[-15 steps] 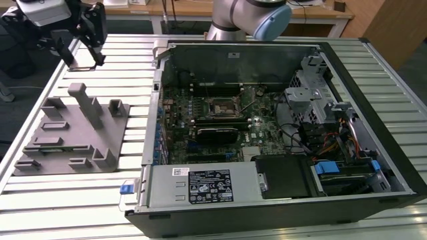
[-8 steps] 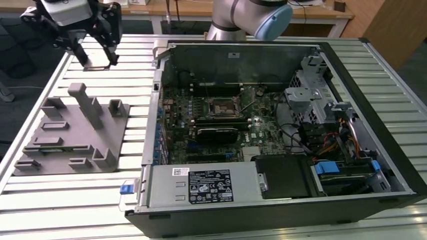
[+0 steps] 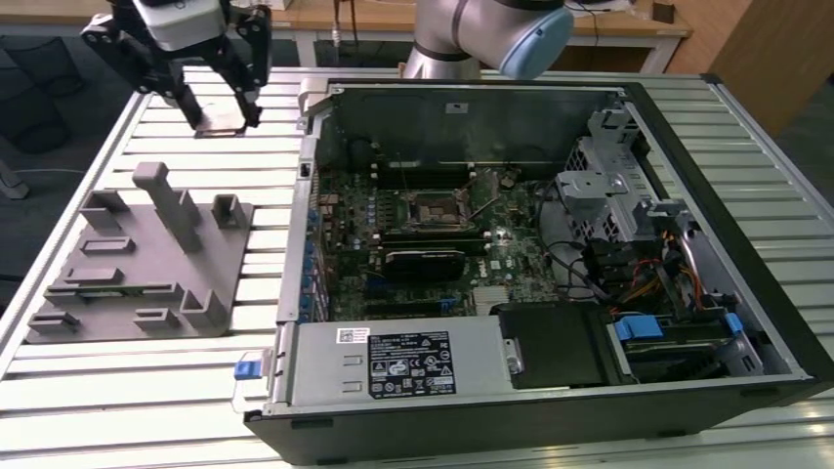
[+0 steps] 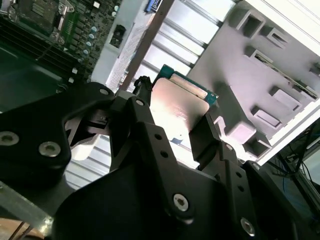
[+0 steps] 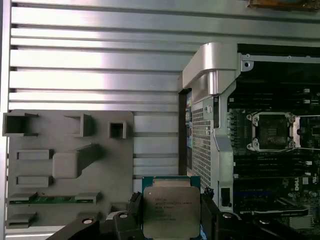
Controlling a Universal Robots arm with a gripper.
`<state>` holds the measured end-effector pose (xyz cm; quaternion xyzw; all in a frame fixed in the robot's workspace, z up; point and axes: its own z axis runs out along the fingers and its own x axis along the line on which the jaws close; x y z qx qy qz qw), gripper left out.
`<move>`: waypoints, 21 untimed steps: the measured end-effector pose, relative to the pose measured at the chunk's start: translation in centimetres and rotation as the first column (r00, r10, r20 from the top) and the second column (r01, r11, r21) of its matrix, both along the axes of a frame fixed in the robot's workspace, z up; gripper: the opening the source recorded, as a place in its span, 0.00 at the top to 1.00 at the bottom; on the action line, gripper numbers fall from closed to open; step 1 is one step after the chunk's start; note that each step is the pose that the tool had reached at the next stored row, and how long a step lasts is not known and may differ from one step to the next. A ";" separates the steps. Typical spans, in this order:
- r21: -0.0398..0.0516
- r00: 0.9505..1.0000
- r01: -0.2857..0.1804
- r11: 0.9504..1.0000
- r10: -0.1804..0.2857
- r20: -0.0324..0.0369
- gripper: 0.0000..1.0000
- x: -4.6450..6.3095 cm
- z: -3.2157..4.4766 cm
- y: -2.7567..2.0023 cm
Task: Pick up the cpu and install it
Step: 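Pick up the cpu and move it towards the insertion slot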
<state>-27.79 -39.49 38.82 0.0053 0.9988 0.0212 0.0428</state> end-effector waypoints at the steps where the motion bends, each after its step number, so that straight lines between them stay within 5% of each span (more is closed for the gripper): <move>1: 0.000 1.000 0.000 1.000 0.000 0.000 0.45 0.4 -0.03 0.02; 21: 0.000 1.000 0.000 1.000 0.000 -0.005 0.45 8.8 -1.68 0.45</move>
